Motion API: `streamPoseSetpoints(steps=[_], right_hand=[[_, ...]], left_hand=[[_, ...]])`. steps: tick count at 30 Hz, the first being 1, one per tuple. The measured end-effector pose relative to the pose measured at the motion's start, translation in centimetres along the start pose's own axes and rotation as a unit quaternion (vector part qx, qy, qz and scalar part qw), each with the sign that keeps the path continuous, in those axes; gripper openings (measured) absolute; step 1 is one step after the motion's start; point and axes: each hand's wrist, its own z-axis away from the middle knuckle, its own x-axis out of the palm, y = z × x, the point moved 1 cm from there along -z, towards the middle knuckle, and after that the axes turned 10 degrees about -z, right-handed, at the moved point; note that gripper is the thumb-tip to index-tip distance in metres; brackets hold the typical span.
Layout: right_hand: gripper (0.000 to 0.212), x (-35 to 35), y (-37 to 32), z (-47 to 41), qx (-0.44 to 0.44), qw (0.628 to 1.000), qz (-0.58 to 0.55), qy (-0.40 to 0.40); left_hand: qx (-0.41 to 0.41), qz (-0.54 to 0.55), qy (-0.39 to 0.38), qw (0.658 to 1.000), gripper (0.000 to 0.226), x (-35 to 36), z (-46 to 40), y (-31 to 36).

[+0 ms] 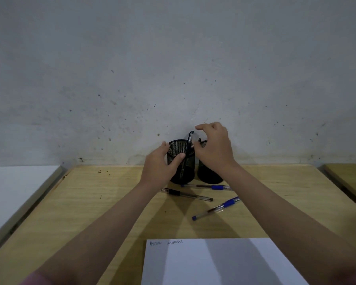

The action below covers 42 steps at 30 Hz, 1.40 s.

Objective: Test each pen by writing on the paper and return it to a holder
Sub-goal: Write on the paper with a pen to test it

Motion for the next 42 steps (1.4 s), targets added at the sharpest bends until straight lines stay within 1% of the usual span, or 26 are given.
streamPoseSetpoints(steps=[3,5,7,9,13,14,17,18,20,22,23,27,32,34,36,38,39,42], right_hand=[[0.022,-0.7,-0.7,0.7,-0.044,0.998,-0.004,0.045],[0.013,-0.9,-1.2,1.8,-0.075,0.996,-0.013,0.038],[0.009,-0.8,-1.6,3.2,-0.091,0.996,-0.017,0.002],[0.008,-0.6,-1.8,4.8,-0.088,0.995,-0.005,-0.051],[0.017,0.7,-2.1,7.8,-0.026,0.983,0.041,-0.179],[0.021,1.0,-2.3,8.4,-0.013,0.978,0.053,-0.201],[0.028,2.1,-2.4,9.5,0.004,0.968,0.091,-0.235],[0.028,2.4,-2.4,9.6,0.007,0.966,0.101,-0.239],[0.026,2.8,-2.3,9.8,0.013,0.961,0.119,-0.249],[0.024,3.1,-2.3,9.9,0.017,0.959,0.127,-0.252],[0.024,3.3,-2.2,9.9,0.019,0.960,0.126,-0.250],[0.025,3.7,-1.8,9.8,0.020,0.965,0.119,-0.233],[0.023,3.5,-2.0,10.0,0.000,0.975,0.077,-0.211],[0.022,2.9,-2.4,10.2,-0.027,0.979,0.053,-0.193],[0.019,2.1,-3.0,10.4,-0.067,0.982,0.039,-0.170],[0.016,1.3,-3.6,10.7,-0.106,0.983,0.032,-0.144],[0.014,0.9,-3.8,10.9,-0.122,0.983,0.029,-0.131],[0.014,-0.3,-4.7,11.5,-0.163,0.981,0.025,-0.104]], left_hand=[[0.001,-0.027,-0.008,1.000,0.064,-0.4,0.2,0.5],[0.006,-0.040,-0.017,0.999,0.059,-1.1,0.6,1.0],[0.019,-0.045,-0.030,0.998,0.058,-1.8,1.6,1.1],[0.036,-0.068,-0.058,0.995,0.067,-2.5,3.1,0.2],[0.024,-0.156,-0.127,0.979,0.089,-3.6,7.0,-3.5],[0.016,-0.175,-0.139,0.975,0.089,-3.9,7.9,-4.3],[0.007,-0.233,-0.176,0.956,0.071,-4.4,10.3,-6.4],[0.008,-0.247,-0.193,0.950,0.069,-4.5,10.9,-6.9],[0.017,-0.254,-0.205,0.945,0.077,-4.4,11.7,-7.5],[0.023,-0.247,-0.184,0.951,0.087,-4.1,12.0,-7.6],[0.023,-0.247,-0.174,0.953,0.089,-4.0,12.0,-7.8],[0.026,-0.243,-0.145,0.959,0.085,-3.8,11.8,-8.1],[0.012,-0.209,-0.147,0.967,0.083,-4.1,11.8,-7.8],[0.006,-0.165,-0.123,0.979,0.074,-4.5,11.8,-7.5],[0.014,-0.124,-0.055,0.991,0.057,-4.9,12.0,-6.9],[0.038,-0.092,0.025,0.995,0.047,-5.3,12.3,-5.8],[0.055,-0.075,0.050,0.994,0.042,-5.4,12.4,-4.9],[0.118,-0.057,0.085,0.988,0.026,-5.5,12.3,-2.8]])
